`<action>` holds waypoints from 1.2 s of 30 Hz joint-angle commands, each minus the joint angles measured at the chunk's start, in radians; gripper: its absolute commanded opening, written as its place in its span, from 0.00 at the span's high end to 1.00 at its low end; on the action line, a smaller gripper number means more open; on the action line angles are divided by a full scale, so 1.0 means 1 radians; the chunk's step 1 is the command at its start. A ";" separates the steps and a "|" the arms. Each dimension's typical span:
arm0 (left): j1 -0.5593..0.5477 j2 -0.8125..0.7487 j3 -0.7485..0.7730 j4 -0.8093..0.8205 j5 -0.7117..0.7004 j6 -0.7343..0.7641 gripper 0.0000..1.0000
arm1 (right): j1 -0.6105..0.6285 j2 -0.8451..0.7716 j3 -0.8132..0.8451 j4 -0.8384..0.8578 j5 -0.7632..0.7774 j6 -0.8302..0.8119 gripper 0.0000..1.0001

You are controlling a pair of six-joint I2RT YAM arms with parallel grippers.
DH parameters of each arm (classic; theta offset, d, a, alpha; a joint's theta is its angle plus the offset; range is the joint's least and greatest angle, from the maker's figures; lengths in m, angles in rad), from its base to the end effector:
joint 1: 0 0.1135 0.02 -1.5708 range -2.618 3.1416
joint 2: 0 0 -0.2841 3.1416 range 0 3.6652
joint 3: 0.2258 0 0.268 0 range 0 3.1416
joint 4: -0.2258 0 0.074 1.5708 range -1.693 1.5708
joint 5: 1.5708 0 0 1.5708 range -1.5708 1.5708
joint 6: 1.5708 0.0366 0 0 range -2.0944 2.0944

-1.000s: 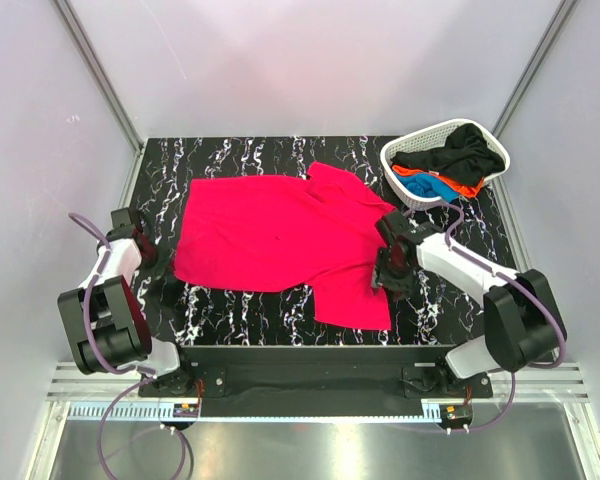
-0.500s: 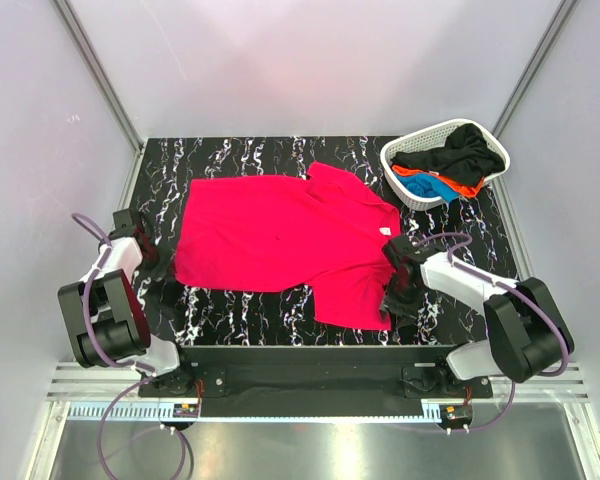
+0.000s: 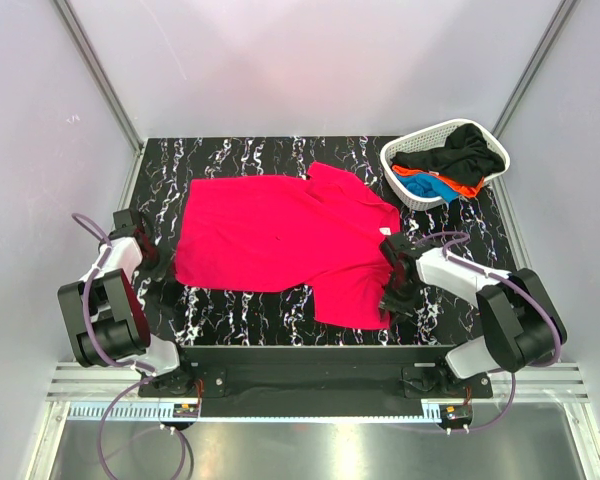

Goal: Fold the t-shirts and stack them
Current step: Flatten the tshirt out

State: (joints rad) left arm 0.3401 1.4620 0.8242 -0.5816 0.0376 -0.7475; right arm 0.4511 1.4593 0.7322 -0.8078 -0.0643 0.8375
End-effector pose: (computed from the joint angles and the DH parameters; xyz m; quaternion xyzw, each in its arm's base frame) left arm 0.2576 0.0897 0.1848 -0.5065 0.8441 -0.0535 0.1674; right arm 0.2036 0.1012 0.1566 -0.1913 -0.9808 -0.0365 0.0050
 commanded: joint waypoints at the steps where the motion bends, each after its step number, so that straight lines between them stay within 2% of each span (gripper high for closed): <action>1: -0.001 0.004 0.030 0.014 -0.007 0.016 1.00 | -0.003 -0.004 0.027 -0.002 0.031 0.032 0.72; 3: -0.001 0.009 0.030 0.012 -0.005 0.017 1.00 | -0.003 -0.011 0.024 0.001 0.031 0.034 0.85; 6: -0.001 0.006 0.030 0.012 -0.007 0.017 1.00 | -0.003 -0.022 0.018 0.002 0.034 0.038 0.93; 7: 0.000 0.001 0.029 0.012 -0.007 0.020 1.00 | -0.003 -0.027 0.018 0.007 0.034 0.035 1.00; 12: -0.001 -0.048 0.029 0.002 0.046 0.042 1.00 | -0.003 -0.083 0.099 0.004 0.058 -0.012 1.00; 14: -0.007 -0.092 0.042 -0.001 0.083 0.050 1.00 | -0.006 -0.102 0.200 -0.020 0.142 -0.037 1.00; 18: -0.038 -0.129 0.131 -0.044 0.133 0.065 1.00 | -0.034 -0.086 0.441 -0.070 0.205 -0.153 1.00; 19: -0.042 -0.137 0.186 -0.055 0.131 0.077 1.00 | -0.049 -0.070 0.549 -0.091 0.213 -0.175 1.00; 21: -0.065 -0.152 0.258 -0.086 0.121 0.097 1.00 | -0.067 -0.051 0.663 -0.117 0.250 -0.234 1.00; 22: -0.073 -0.157 0.341 -0.096 0.116 0.123 1.00 | -0.087 -0.033 0.773 -0.140 0.257 -0.253 1.00; 24: -0.104 -0.169 0.432 -0.124 0.111 0.155 1.00 | -0.110 -0.016 0.887 -0.162 0.281 -0.299 1.00; 27: -0.153 -0.195 0.649 -0.145 0.090 0.258 1.00 | -0.134 -0.008 1.120 -0.169 0.320 -0.357 1.00; 30: -0.176 -0.215 0.780 -0.155 0.050 0.329 1.00 | -0.135 -0.020 1.226 -0.157 0.368 -0.418 1.00; 31: -0.203 -0.230 0.871 -0.156 0.033 0.380 1.00 | -0.135 -0.039 1.275 -0.131 0.373 -0.434 1.00; 33: -0.236 -0.241 1.003 -0.162 -0.011 0.425 1.00 | -0.135 -0.092 1.308 -0.088 0.379 -0.462 1.00; 36: -0.294 -0.285 1.096 -0.161 -0.034 0.474 1.00 | -0.135 -0.175 1.294 0.030 0.348 -0.494 1.00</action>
State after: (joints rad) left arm 0.0788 1.2488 1.8198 -0.7521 0.0643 -0.3820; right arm 0.3172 1.3846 1.9934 -0.8948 0.2531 0.4263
